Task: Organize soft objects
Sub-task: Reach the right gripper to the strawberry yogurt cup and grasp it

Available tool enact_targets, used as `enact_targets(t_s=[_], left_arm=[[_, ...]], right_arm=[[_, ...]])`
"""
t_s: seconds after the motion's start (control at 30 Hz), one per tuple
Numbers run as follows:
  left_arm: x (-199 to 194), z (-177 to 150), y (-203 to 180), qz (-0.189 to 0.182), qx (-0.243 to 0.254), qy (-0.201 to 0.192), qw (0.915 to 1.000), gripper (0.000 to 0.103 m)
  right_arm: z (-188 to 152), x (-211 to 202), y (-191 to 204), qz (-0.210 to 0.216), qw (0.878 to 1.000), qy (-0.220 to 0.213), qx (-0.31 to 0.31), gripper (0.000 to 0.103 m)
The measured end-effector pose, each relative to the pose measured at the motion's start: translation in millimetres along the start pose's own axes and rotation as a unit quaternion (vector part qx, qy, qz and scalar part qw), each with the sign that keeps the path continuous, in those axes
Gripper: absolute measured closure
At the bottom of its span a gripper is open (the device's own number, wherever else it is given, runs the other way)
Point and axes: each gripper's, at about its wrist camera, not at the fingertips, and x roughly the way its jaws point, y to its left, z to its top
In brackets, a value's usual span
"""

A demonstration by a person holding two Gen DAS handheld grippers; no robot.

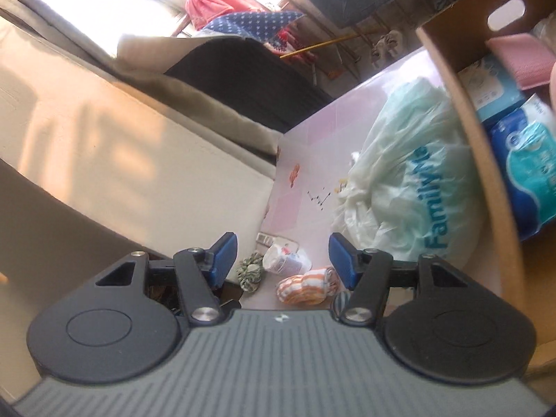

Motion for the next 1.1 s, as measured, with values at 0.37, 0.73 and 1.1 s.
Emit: enact_targets(t_s=[0.37, 0.73, 1.1], left_arm=[[12, -32, 21, 0.047, -0.006, -0.023, 0.9986, 0.038], [38, -41, 65, 0.077, -0.054, 0.008, 0.9956, 0.039], [46, -47, 102, 0.086, -0.098, 0.022, 0.9912, 0.039]], right_arm=[[-33, 94, 25, -0.006, 0.997, 0.076, -0.020, 0.045], [-22, 241, 81, -0.075, 0.970, 0.149, -0.178, 0.028], [-37, 307, 87, -0.148, 0.931, 0.181, -0.279, 0.037]])
